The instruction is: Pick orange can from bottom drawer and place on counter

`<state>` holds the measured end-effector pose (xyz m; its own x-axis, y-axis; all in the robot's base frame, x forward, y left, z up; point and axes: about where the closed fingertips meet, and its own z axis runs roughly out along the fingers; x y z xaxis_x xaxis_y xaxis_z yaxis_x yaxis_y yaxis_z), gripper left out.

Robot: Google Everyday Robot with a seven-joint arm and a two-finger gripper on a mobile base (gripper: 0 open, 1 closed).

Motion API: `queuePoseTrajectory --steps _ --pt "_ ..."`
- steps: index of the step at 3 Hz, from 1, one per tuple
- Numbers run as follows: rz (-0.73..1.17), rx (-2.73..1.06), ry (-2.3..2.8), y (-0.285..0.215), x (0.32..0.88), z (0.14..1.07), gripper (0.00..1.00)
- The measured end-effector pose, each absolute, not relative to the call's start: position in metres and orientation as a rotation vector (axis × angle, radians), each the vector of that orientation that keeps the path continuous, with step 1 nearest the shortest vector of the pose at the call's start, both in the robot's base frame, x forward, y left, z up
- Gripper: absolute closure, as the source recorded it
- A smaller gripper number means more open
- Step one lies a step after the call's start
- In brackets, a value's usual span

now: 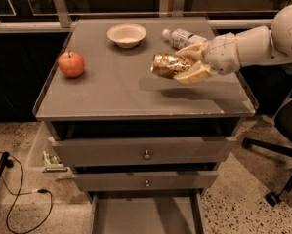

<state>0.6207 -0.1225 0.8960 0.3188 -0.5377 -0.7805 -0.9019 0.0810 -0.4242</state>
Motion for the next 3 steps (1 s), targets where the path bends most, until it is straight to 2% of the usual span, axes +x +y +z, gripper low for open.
queuePoseTrajectory --steps 3 --pt "0.449 -1.416 1.705 -0.123 0.666 0.851 1.00"
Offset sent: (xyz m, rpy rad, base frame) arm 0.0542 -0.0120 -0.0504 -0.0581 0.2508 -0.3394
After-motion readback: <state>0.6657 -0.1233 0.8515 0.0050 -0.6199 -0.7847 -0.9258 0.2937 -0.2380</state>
